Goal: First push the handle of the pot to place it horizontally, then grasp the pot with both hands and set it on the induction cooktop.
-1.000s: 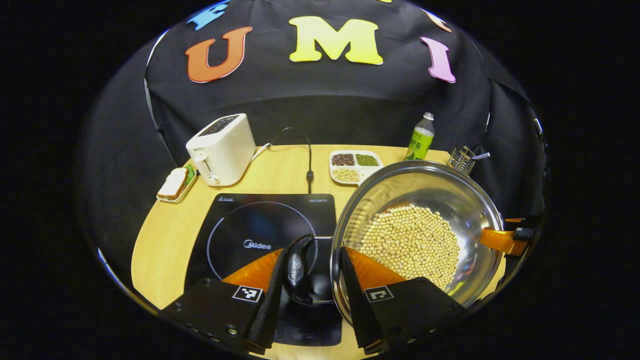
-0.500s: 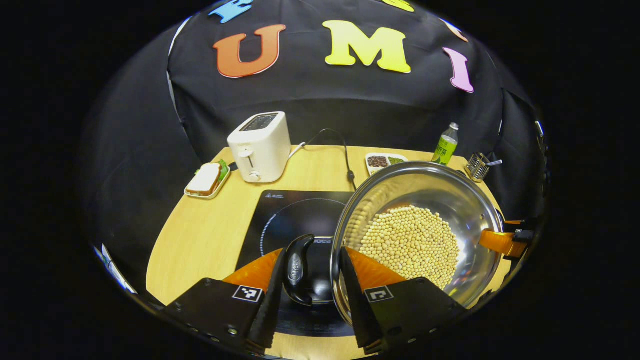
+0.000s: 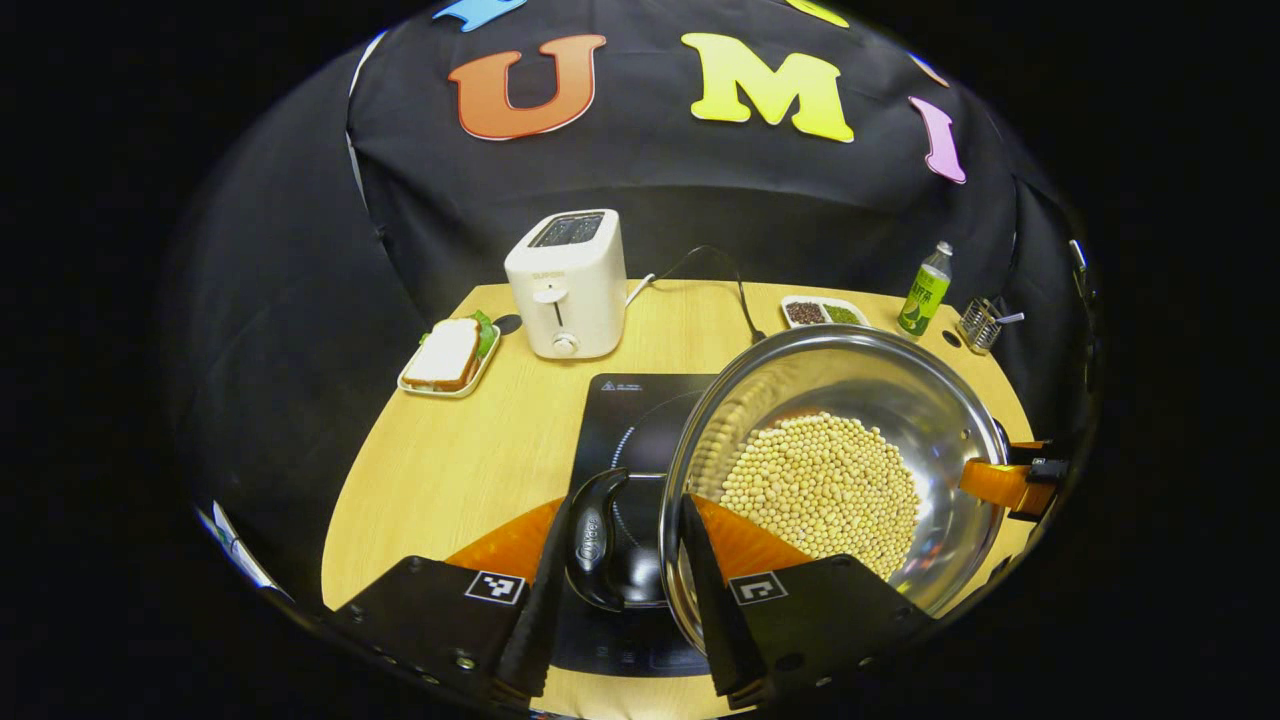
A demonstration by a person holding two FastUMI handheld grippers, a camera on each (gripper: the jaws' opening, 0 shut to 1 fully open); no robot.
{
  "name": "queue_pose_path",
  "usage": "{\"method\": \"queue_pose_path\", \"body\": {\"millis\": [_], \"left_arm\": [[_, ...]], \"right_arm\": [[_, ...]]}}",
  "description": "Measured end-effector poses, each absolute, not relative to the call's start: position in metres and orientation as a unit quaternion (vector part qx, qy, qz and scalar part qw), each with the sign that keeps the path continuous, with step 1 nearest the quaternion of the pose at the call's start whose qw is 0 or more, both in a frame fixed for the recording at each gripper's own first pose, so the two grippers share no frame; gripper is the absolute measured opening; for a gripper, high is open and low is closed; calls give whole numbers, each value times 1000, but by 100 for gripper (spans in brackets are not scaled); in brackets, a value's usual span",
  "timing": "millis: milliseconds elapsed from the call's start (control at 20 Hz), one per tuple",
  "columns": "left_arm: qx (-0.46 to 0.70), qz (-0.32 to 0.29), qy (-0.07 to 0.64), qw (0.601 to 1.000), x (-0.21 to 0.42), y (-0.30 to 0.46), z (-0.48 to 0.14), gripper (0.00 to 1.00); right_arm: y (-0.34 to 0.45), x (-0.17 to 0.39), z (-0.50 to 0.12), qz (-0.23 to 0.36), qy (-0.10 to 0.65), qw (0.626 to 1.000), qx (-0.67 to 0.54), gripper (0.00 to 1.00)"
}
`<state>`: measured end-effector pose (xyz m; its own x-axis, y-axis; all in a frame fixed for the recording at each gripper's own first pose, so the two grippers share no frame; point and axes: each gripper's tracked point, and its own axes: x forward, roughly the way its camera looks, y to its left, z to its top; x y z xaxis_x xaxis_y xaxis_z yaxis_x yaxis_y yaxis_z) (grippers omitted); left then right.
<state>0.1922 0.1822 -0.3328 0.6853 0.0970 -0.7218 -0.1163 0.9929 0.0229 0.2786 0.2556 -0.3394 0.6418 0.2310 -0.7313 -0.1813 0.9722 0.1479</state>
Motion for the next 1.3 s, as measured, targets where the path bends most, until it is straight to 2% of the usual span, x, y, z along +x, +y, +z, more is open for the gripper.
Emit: {"method": "queue_pose_path", "body": {"millis": [550,1300], "left_arm": [[-7,58,409,911,219,228,-358,59],[-4,44,413,910,232,238,-373,59]], "right_arm": [[302,302,-358,108,435,893,35,55],[307,310,-360,91,441,892,31,55]]}}
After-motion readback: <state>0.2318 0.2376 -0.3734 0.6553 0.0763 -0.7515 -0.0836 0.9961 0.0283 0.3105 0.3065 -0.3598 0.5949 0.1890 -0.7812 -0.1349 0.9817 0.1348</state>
